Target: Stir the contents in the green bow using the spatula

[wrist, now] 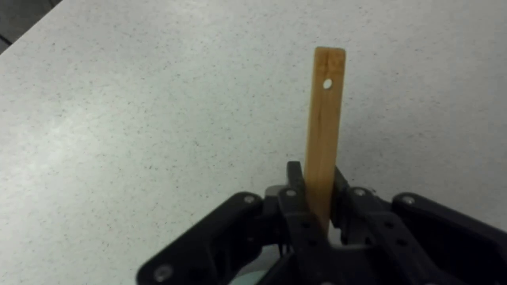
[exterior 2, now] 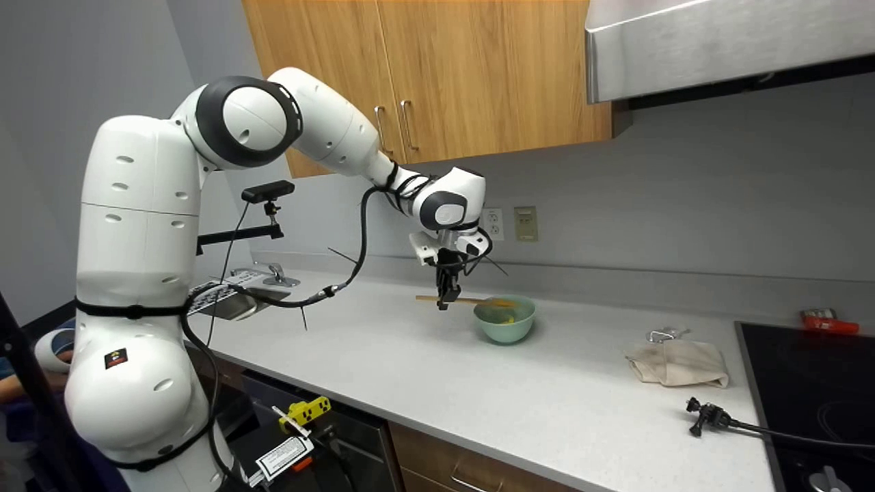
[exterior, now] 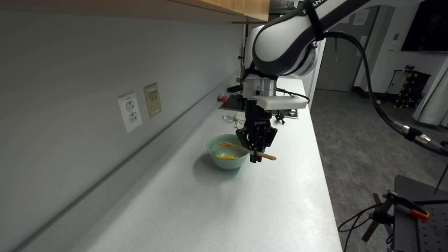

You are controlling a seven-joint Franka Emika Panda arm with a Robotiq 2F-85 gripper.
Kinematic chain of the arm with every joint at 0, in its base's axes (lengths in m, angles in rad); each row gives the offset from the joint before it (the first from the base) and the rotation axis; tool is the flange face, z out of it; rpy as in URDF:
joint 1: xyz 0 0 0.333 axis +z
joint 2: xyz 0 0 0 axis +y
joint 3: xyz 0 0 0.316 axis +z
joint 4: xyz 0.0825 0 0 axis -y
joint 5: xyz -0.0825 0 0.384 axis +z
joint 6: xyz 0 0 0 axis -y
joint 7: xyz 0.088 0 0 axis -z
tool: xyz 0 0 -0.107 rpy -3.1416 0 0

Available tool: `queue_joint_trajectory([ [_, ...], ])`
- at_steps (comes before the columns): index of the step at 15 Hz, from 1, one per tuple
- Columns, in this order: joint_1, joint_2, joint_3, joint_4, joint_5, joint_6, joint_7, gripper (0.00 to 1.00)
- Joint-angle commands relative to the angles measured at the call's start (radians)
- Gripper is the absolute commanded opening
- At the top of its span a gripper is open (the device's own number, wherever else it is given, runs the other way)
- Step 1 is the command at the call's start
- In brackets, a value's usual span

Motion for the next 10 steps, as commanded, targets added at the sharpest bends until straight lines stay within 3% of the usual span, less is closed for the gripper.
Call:
queue_joint_trajectory([
  [1, -0.076, 0.040, 0.030, 0.091, 0.173, -0.086, -0.073, 0.04],
  [5, -0.127, 0.087, 0.024, 0.140, 0.316, -0.127, -0.090, 0.04],
  [10, -0.152, 0.157, 0.010, 0.180, 0.396, -0.144, -0.084, 0.04],
])
